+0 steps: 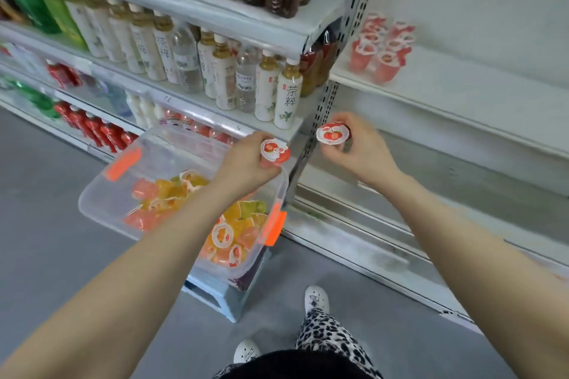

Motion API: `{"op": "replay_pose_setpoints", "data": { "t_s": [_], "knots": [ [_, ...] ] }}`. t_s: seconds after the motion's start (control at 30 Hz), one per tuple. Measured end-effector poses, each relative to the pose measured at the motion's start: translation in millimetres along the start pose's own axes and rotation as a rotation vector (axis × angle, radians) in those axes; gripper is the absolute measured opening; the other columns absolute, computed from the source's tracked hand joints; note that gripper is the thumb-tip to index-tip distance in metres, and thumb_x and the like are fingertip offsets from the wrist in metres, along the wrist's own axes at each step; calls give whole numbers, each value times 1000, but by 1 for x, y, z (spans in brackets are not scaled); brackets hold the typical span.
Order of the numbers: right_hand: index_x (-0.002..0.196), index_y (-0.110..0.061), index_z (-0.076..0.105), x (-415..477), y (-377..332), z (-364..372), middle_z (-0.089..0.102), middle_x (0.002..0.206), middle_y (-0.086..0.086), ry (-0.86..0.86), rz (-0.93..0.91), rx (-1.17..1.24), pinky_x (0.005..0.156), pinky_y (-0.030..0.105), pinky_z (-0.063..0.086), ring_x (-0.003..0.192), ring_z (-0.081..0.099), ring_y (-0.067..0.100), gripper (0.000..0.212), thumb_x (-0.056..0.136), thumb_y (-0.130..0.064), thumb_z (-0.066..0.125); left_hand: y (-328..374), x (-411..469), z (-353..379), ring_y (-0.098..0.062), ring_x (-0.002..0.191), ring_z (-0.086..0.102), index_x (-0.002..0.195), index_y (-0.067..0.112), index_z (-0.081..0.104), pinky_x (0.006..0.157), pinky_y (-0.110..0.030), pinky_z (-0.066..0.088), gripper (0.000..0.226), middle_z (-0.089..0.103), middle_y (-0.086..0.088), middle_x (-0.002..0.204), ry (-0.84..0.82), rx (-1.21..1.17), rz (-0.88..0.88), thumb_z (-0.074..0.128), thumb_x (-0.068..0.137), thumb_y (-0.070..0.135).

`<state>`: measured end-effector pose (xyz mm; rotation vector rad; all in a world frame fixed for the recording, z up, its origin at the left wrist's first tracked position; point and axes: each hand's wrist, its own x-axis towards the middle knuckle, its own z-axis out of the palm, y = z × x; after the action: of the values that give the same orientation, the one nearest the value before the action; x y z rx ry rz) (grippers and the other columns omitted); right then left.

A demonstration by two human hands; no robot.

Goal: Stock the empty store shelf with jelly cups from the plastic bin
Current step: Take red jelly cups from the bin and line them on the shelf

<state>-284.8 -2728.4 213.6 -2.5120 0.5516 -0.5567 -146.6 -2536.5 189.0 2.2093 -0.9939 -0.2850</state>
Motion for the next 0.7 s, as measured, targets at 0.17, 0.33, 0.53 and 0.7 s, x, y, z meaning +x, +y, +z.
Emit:
{"op": "replay_pose_setpoints", "data": {
  "t_s": [0.17,0.33,0.53,0.7],
  "knots": [
    [104,-31,50,10,29,-76,59,99,-13,158,29,-29,73,27,41,89,57,10,33,76,-42,64,70,38,22,-19,100,59,113,23,54,76,-27,42,41,62,1,111,-21,6,155,69,76,31],
    [100,-31,50,32,73,-144,62,95,-11,254,95,-68,72,29,43,85,58,11,31,74,-40,66,138,85,39,-18,110,55,123,20,52,87,-32,46,53,58,0,120,-16,60,289,68,75,35],
    [103,-25,53,83,128,-197,65,99,-3,232,176,-92,78,34,48,90,59,21,33,76,-36,67,207,144,57,-16,112,56,121,26,58,90,-37,48,57,63,7,120,69,108,347,69,70,51],
    [103,-24,53,129,172,-208,66,102,1,155,195,-93,77,33,46,94,60,24,32,77,-36,68,238,196,82,-23,111,51,116,26,61,93,-37,43,61,64,3,115,153,267,343,65,65,60]
  ]
}}
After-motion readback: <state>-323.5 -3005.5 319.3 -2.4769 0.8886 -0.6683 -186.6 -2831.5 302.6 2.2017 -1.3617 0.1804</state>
